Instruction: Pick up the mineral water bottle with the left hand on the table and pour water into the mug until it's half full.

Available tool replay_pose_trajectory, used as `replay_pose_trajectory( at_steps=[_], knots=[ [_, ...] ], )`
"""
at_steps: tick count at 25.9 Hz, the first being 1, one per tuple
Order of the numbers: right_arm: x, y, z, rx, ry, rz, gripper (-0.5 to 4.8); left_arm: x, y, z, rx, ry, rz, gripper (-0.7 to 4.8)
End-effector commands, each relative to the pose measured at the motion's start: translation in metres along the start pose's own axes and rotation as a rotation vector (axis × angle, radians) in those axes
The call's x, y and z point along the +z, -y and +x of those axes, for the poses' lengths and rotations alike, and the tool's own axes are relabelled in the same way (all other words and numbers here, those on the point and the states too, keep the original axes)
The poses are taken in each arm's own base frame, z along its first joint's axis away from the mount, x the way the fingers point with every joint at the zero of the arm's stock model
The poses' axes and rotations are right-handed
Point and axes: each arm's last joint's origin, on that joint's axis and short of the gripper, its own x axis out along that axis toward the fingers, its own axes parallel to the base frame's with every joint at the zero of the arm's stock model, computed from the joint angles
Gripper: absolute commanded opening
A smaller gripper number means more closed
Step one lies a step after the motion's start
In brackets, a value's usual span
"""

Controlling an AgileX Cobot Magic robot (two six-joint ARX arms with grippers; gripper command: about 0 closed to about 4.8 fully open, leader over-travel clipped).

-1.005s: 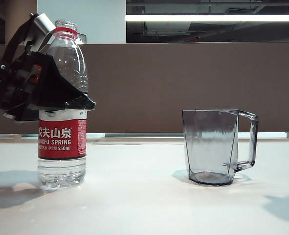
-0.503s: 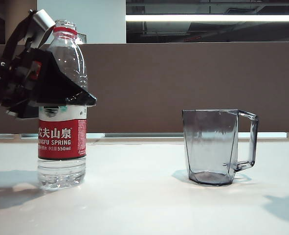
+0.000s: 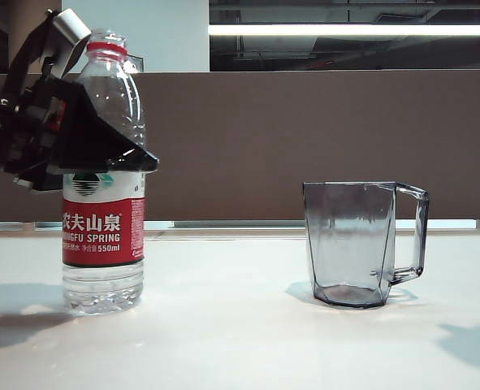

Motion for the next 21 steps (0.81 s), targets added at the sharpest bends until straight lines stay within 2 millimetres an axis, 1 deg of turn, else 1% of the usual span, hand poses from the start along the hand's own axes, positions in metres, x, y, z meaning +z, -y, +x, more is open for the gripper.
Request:
replay_pose_trajectory(
  at_steps=[1,2,16,18,21],
  knots=[
    [0.0037,-0.0002,-0.0013,0.005,0.023,0.009,-0.02,0.0022,0.0001,-0.0001,-0.006,0.015,0.012,2.53],
    [0.0037,-0.0002,-0.0013,0.005,0.023,0.009,-0.02,0.0022,0.0001,-0.0001,-0.006,0.015,0.012,2.33],
    [0.0036,-0.0002,-0.0013,0.005,0.023,0.009,-0.02,0.0018,0.0001,-0.0001,-0.004,0.011,0.003,2.33],
    [0.0036,-0.0002,-0.0013,0.006,0.023,0.009,-0.02,0.0029,-0.0008,0.0,0.02,0.018,0.005,2.33],
    [0.0036,-0.0006,-0.0013,0.02,0.021,0.009,-0.02,0.0065,-0.0042,0.0007,0.108,0.027,-0.053,2.33]
  ],
)
